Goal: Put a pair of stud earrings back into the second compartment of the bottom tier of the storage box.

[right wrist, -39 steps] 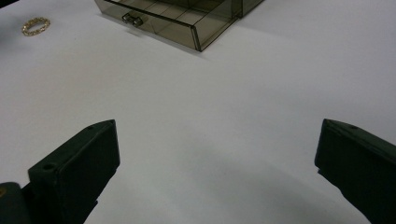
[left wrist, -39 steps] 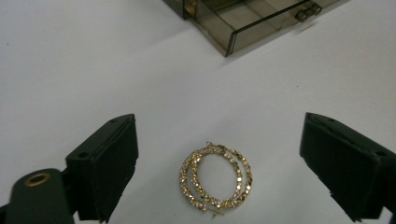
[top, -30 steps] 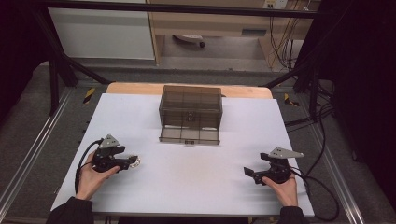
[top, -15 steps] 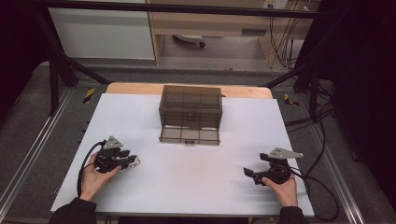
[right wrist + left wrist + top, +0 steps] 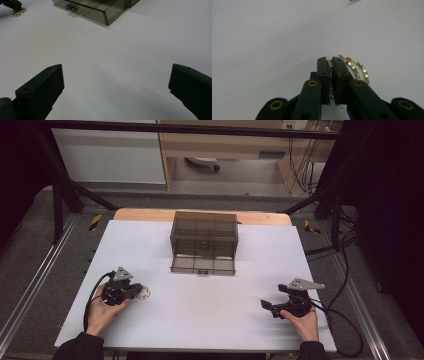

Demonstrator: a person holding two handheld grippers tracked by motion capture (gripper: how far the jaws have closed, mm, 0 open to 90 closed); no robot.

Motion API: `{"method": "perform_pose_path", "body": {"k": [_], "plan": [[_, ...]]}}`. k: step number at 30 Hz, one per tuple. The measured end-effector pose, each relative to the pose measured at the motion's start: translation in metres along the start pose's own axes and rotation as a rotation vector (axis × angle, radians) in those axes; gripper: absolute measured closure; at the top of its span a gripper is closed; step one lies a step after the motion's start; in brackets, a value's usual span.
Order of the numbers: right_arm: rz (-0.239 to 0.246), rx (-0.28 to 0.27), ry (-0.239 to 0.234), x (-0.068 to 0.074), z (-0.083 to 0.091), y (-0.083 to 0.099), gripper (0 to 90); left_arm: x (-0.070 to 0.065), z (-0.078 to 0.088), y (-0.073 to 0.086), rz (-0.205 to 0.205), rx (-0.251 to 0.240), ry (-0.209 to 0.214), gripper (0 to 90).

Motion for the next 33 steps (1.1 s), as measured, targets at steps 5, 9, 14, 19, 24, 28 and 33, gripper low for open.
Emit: {"method": "perform_pose_path", "body": {"k": [5,9,14,19,24,28,33], "plan": [[-0.004,-0.001,0.000,0.000,0.000,0.000,0.8,-0.001,0.000,0.000,-0.004,0.004,-0.002,85.9],[-0.004,0.000,0.000,0.000,0.000,0.000,0.8,-0.001,0.001,0.000,0.002,0.006,0.009,86.1],[-0.004,0.000,-0.001,0.000,0.000,0.000,0.7,-0.001,0.004,-0.001,0.004,-0.002,0.016,86.4],[0.002,0.002,-0.002,0.000,0.000,0.000,0.8,-0.002,0.009,-0.004,0.010,-0.007,0.028,86.5],[-0.003,0.002,-0.005,0.000,0.000,0.000,0.8,-0.002,0.013,-0.007,0.029,-0.021,0.042,86.5],[-0.005,0.000,-0.003,0.000,0.000,0.000,0.8,-0.005,0.018,-0.010,0.035,-0.031,0.050,86.5],[-0.008,0.001,-0.006,0.001,0.000,0.000,0.7,-0.007,0.023,-0.016,0.044,-0.037,0.059,86.5]]}}
Point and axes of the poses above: each handheld gripper's, and its own axes: z roughly backward along the jaws, y roughly out of its underside, x roughly to its left, the point moved 9 cm from there along -z, roughly forward along the jaws, and after that the axes turned 13 degrees about -y, right-handed, at the moved point
